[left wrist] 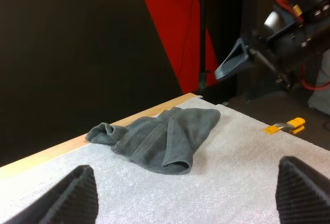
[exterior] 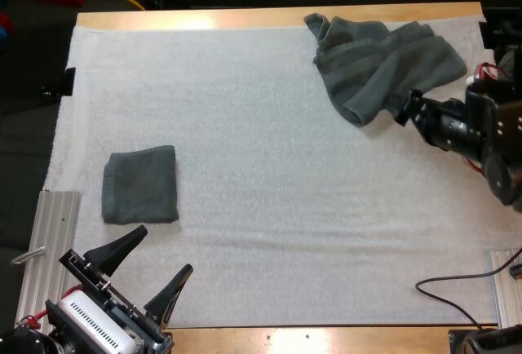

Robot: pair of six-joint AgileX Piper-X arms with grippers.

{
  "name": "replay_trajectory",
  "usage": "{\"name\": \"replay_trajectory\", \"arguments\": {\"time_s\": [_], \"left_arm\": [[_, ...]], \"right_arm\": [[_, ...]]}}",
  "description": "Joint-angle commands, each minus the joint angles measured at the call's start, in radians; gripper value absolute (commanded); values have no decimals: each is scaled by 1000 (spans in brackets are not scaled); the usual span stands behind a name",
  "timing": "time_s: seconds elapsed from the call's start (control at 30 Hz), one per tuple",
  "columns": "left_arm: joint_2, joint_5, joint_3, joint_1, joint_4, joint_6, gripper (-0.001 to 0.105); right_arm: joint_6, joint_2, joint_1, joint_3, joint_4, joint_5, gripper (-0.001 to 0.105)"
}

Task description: Pick towel from pile, fold and stack

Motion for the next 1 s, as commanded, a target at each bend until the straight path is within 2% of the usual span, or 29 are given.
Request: {"name": "replay_trajectory", "arguments": {"time_s": [0.0,0.47,0.6,0.97], "left_arm": [[2,8,-7,-5,-10,-11,69],[2,8,-7,-5,-8,-37,69],[2,8,-7,-5,17,-52,69],[2,8,-7,-5,35,-40,69]], "right_arm": [[29,20,1,-9,-29,6,81],[159,286,1,-9,-249,-23,81],[167,364,1,-9,-308,-28,81],[283,564,7,-9,-494,-30,81]]}}
